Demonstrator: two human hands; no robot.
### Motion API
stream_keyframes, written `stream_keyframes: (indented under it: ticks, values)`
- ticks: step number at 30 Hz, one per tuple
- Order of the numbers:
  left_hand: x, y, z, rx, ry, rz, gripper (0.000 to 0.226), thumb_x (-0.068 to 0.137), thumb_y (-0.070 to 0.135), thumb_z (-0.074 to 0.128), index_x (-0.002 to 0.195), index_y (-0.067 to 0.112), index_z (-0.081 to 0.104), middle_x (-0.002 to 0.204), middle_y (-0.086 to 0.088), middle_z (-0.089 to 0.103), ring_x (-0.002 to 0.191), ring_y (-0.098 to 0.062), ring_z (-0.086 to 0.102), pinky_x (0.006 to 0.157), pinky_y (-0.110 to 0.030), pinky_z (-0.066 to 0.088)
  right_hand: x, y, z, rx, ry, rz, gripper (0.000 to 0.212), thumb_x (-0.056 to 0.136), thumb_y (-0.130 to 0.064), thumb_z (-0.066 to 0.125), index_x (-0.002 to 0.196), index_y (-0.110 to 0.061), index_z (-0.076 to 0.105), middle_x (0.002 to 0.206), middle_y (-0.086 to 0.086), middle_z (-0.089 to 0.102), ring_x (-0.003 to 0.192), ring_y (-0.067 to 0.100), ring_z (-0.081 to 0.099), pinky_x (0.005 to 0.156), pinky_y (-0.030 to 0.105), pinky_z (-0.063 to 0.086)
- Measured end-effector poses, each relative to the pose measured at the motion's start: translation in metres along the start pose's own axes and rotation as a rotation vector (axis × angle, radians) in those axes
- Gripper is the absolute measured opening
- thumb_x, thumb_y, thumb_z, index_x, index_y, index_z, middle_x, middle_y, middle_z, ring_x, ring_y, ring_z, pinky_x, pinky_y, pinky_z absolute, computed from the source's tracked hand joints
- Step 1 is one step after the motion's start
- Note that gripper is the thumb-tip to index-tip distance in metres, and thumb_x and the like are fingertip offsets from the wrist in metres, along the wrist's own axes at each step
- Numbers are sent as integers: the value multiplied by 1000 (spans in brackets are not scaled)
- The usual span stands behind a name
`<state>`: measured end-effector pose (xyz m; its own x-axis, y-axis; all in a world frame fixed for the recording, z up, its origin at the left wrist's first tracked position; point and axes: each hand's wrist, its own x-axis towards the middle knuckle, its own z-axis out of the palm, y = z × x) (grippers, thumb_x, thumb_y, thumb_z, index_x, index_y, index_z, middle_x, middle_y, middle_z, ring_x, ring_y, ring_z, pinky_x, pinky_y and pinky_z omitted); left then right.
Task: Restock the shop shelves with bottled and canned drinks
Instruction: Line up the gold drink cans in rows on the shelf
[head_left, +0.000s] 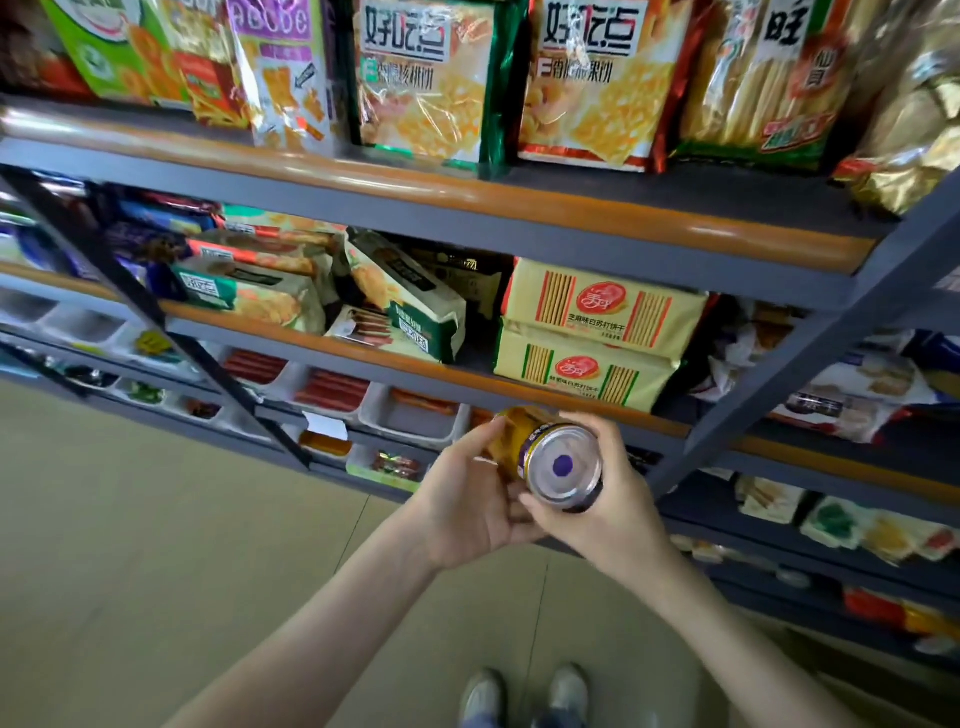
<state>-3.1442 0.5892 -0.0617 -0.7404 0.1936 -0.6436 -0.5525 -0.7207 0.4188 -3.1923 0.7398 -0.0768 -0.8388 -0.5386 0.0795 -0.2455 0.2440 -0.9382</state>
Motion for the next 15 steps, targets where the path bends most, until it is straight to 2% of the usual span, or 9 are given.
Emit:
stream_keyframes:
  ticks: [3, 5, 9, 11, 13, 15]
  values:
    - [1, -1, -14, -31, -11, 36, 60, 80, 38, 63, 127, 2, 55, 115, -21, 61, 91, -31, 67, 77, -38, 59, -3, 1, 3, 268, -34, 93, 59, 64, -32, 80, 114, -24, 51, 107, -10, 65, 106, 11, 63, 92, 31, 50]
    - [0, -1, -19, -58, -53, 55, 58, 79, 27, 68, 129, 2, 54, 116, -23, 63, 93, -33, 68, 78, -40, 59, -2, -1, 1, 328, -91, 135, 60, 62, -35, 80, 113, -21, 52, 107, -6, 66, 104, 14, 65, 89, 32, 52]
    - [-1, -1, -25, -45, -93, 127, 55, 74, 19, 64, 125, 1, 54, 116, -22, 64, 96, -32, 68, 81, -42, 58, 3, -7, -7, 338, -188, 199, 63, 61, -42, 78, 112, -18, 51, 104, -8, 67, 100, 11, 65, 81, 27, 52]
    - [-1, -1, -25, 14, -67, 151, 52, 76, 21, 66, 123, 2, 55, 114, -20, 67, 97, -29, 69, 78, -38, 59, 6, -4, -13, 282, -237, 235, 59, 63, -48, 75, 111, -21, 52, 106, -8, 64, 103, 11, 63, 85, 31, 53]
    - [-3, 1, -21, 119, 11, 167, 50, 80, 30, 72, 122, 6, 56, 108, -14, 70, 96, -24, 70, 74, -33, 59, 8, -3, -20, 107, -241, 222, 54, 66, -53, 74, 110, -27, 54, 112, -8, 54, 108, 9, 58, 93, 32, 51]
    - [-4, 6, -14, 284, 125, 200, 51, 76, 35, 70, 119, 12, 55, 102, -7, 72, 93, -18, 70, 74, -33, 59, 10, -7, -27, -120, -210, 111, 54, 73, -42, 78, 117, -31, 49, 117, -12, 44, 112, 2, 49, 94, 17, 45]
